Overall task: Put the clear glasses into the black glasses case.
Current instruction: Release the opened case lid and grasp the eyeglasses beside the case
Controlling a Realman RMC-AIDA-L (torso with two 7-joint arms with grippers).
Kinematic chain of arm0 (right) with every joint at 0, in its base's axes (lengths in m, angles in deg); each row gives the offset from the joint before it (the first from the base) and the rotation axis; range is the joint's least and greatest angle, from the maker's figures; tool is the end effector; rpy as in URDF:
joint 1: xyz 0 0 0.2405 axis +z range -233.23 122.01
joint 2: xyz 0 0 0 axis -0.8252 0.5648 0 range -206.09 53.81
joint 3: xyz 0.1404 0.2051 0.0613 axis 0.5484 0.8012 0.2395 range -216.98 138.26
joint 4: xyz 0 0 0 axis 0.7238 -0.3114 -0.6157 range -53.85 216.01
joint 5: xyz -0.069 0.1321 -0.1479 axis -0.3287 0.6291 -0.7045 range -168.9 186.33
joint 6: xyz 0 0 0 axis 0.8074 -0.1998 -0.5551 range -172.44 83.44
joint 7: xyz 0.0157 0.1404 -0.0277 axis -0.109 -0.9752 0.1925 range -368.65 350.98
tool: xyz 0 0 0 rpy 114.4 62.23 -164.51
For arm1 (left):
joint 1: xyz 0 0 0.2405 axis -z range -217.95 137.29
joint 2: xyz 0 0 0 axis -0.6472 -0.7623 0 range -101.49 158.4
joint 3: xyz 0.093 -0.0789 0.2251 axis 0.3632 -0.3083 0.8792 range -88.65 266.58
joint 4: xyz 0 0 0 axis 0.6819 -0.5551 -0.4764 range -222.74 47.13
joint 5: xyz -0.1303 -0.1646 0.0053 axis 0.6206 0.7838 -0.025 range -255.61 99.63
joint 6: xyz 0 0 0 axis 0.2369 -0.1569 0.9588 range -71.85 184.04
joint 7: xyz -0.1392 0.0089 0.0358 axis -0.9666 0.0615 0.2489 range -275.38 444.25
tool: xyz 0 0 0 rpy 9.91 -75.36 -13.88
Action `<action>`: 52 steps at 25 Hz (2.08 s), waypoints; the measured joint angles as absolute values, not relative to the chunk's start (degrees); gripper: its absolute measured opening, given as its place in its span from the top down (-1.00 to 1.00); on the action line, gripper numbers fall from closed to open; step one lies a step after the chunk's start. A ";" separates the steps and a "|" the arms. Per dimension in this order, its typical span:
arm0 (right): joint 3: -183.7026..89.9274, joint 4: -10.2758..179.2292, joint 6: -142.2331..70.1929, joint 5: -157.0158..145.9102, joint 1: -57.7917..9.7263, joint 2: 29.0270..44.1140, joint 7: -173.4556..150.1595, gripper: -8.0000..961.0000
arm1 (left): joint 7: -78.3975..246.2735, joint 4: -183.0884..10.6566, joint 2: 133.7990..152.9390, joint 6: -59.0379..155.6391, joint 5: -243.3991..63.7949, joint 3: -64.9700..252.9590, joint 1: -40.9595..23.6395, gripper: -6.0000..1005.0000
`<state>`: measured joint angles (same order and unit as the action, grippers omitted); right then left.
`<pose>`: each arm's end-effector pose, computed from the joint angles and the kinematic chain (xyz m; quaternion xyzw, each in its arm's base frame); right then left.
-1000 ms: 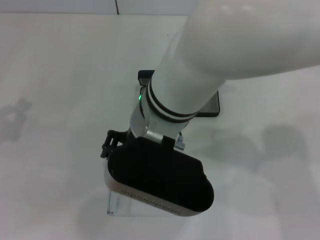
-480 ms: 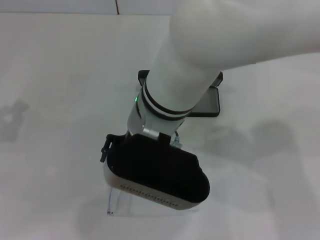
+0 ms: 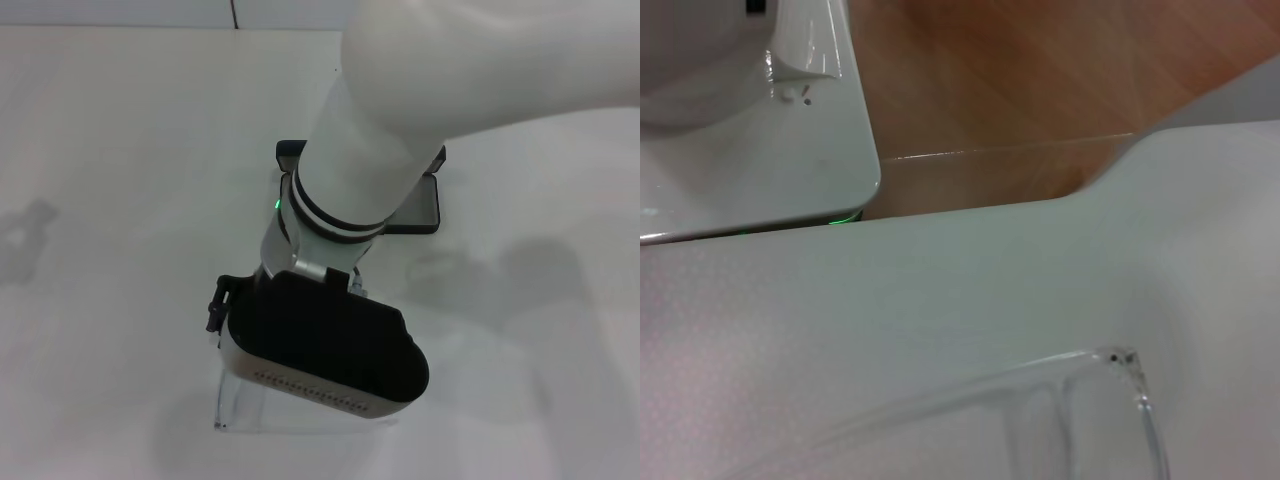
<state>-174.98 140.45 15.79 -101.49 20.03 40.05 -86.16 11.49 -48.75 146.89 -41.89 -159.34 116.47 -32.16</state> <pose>0.0031 0.2944 -0.1670 0.7418 0.6372 0.1651 0.1287 -0.3390 0.2387 0.1037 -0.7599 -0.2498 -0.4581 0.3878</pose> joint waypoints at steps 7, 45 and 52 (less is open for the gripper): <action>-175.71 140.20 14.94 -101.33 19.93 40.05 -85.52 -0.09 | 11.49 -48.81 147.02 -41.76 -159.34 116.38 -32.24 0.73; -176.39 146.53 14.73 -111.99 16.04 40.04 -90.47 0.57 | 12.89 -51.60 146.31 -41.58 -159.37 116.38 -32.32 0.73; -174.49 149.50 16.14 -114.84 14.93 40.05 -91.65 0.42 | 12.89 -51.59 146.34 -41.67 -159.38 115.38 -32.40 0.73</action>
<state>-174.49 149.50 16.14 -114.84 14.93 40.05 -91.65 12.89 -51.59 146.34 -41.67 -159.38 115.38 -32.40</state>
